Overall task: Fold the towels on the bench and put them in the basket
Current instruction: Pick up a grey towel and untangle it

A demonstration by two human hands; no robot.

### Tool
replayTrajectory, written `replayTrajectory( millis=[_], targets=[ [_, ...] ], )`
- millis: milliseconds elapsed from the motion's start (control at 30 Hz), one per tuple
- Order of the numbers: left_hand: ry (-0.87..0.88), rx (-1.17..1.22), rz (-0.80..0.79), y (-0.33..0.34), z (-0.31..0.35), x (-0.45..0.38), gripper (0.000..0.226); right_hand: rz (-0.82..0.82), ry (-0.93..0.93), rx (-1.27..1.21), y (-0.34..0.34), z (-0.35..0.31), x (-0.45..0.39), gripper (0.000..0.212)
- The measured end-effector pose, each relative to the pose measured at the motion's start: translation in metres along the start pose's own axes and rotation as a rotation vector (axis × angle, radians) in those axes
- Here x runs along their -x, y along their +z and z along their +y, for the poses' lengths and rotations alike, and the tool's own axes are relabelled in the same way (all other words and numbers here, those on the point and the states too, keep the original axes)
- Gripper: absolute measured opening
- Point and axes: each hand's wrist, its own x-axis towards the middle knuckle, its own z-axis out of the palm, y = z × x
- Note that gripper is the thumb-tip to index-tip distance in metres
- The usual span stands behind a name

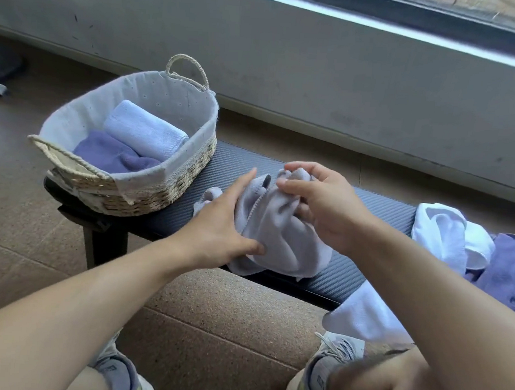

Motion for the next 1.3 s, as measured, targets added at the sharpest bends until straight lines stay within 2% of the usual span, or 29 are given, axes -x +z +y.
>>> replayTrajectory(
  millis=[33, 100, 167, 200, 300, 367, 400, 500, 633, 767, 867, 933, 1000, 1100, 1233, 1300],
  targets=[
    [-0.009, -0.099, 0.037, 0.003, -0.001, 0.000, 0.124, 0.019, -0.026, 0.110, -0.002, 0.001, -0.001, 0.038],
    [-0.013, -0.221, 0.110, 0.003, -0.004, -0.001, 0.121, 0.075, -0.086, 0.595, -0.009, 0.002, -0.002, 0.061],
    [-0.028, -0.262, 0.170, -0.002, -0.007, -0.003, 0.109, 0.105, -0.106, 1.036, -0.017, 0.001, 0.000, 0.073],
    [-0.040, -0.264, 0.190, -0.005, -0.006, -0.003, 0.100, 0.137, -0.149, 1.130, -0.020, 0.001, 0.001, 0.073],
    [-0.110, -0.248, 0.233, -0.015, -0.004, -0.003, 0.068, 0.151, -0.554, 1.061, -0.018, 0.000, 0.004, 0.048],
    [-0.130, -0.225, 0.251, -0.018, -0.004, -0.002, 0.049, 0.026, -0.757, 1.060, -0.008, 0.001, 0.006, 0.030],
    [-0.133, -0.188, 0.260, -0.019, -0.004, -0.003, 0.042, -0.061, -0.775, 1.120, -0.003, 0.004, 0.006, 0.027],
    [-0.127, -0.026, 0.307, -0.020, -0.004, -0.005, 0.024, -0.263, -0.680, 1.363, 0.005, 0.018, 0.005, 0.037],
    [-0.074, -0.041, 0.302, -0.019, -0.005, -0.004, 0.011, -0.270, -0.558, 1.459, 0.003, 0.023, -0.004, 0.040],
    [-0.016, -0.120, 0.116, -0.018, -0.007, 0.000, 0.027, -0.266, -0.505, 1.449, 0.002, 0.019, -0.008, 0.025],
    [0.040, -0.316, -0.029, -0.014, -0.015, 0.003, 0.062, -0.264, -0.455, 1.423, 0.001, 0.016, -0.009, 0.023],
    [0.073, -0.418, -0.020, -0.013, -0.019, 0.004, 0.079, -0.264, -0.446, 1.413, 0.000, 0.014, -0.010, 0.020],
    [0.094, -0.469, 0.006, -0.012, -0.021, 0.003, 0.082, -0.266, -0.439, 1.422, -0.001, 0.012, -0.010, 0.016],
    [0.109, -0.532, 0.028, -0.011, -0.023, 0.003, 0.065, -0.273, -0.429, 1.405, -0.003, 0.013, -0.010, 0.008],
    [0.117, -0.444, 0.236, -0.013, -0.023, -0.002, 0.019, -0.280, -0.450, 1.368, -0.004, 0.015, -0.008, 0.014],
    [0.104, -0.352, 0.319, -0.014, -0.020, -0.004, 0.012, -0.272, -0.480, 1.347, -0.004, 0.014, -0.005, 0.017]
  ],
)
